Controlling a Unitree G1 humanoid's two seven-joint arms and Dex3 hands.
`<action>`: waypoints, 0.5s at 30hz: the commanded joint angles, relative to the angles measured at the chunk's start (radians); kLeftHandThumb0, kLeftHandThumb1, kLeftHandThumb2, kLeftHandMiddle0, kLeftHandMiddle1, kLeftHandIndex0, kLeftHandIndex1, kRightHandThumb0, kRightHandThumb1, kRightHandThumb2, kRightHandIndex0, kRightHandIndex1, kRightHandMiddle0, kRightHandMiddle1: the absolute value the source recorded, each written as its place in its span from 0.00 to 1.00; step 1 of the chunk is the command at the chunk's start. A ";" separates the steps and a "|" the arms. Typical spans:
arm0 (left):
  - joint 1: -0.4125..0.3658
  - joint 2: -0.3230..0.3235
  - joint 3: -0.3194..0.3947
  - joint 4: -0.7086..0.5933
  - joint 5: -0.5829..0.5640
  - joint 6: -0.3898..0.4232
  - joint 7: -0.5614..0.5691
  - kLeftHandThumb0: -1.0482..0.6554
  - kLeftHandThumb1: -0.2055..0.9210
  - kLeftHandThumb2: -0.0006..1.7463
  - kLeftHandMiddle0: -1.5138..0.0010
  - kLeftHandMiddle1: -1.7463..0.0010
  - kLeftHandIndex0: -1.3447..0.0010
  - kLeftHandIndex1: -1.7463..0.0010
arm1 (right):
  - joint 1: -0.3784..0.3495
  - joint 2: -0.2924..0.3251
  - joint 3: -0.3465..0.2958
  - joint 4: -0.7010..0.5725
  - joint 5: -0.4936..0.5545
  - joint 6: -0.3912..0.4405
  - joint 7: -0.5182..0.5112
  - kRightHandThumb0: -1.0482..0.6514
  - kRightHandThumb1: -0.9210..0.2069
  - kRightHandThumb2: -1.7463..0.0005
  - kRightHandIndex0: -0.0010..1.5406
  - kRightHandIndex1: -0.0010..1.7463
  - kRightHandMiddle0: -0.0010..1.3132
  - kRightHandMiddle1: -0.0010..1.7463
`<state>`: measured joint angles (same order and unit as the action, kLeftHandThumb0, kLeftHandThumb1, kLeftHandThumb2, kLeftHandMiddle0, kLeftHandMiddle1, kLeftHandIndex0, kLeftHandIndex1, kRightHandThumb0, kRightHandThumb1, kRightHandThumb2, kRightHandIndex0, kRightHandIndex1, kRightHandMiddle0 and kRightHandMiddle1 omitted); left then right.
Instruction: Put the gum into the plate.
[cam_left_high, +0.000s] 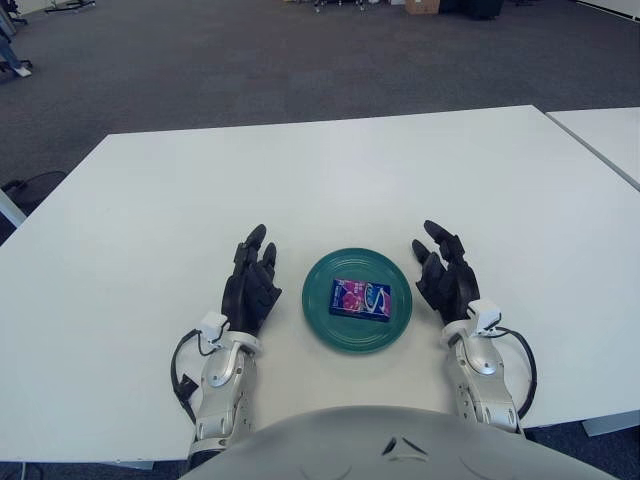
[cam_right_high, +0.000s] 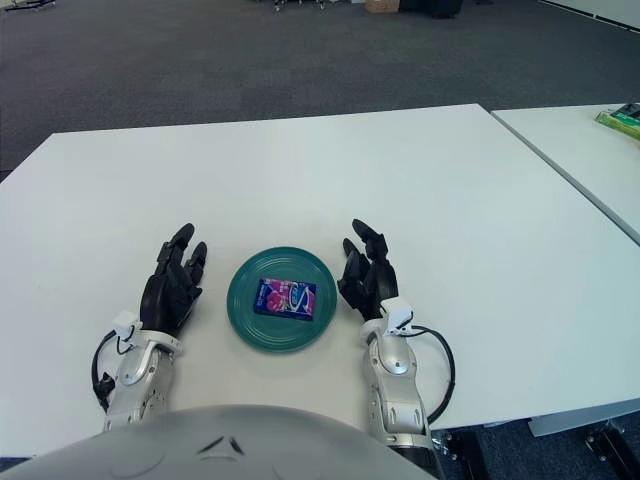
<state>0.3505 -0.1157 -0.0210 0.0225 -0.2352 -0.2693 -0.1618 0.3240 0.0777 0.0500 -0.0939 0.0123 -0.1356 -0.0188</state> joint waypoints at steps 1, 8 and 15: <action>0.034 -0.013 -0.028 0.019 0.011 0.044 0.001 0.01 1.00 0.56 0.82 1.00 1.00 0.70 | 0.019 -0.013 0.001 0.035 -0.002 0.031 0.008 0.18 0.00 0.47 0.27 0.00 0.03 0.36; 0.052 -0.010 -0.048 0.024 0.033 0.033 0.011 0.03 1.00 0.55 0.82 1.00 1.00 0.72 | 0.017 -0.028 0.003 0.038 -0.004 0.031 0.024 0.18 0.00 0.46 0.26 0.00 0.03 0.36; 0.056 -0.002 -0.056 0.046 0.045 0.001 0.001 0.03 1.00 0.56 0.81 1.00 1.00 0.72 | 0.016 -0.046 0.009 0.039 -0.015 0.037 0.035 0.20 0.00 0.44 0.24 0.00 0.01 0.36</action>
<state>0.3728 -0.1154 -0.0652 0.0206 -0.2044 -0.2939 -0.1616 0.3232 0.0402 0.0578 -0.0909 0.0055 -0.1403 0.0130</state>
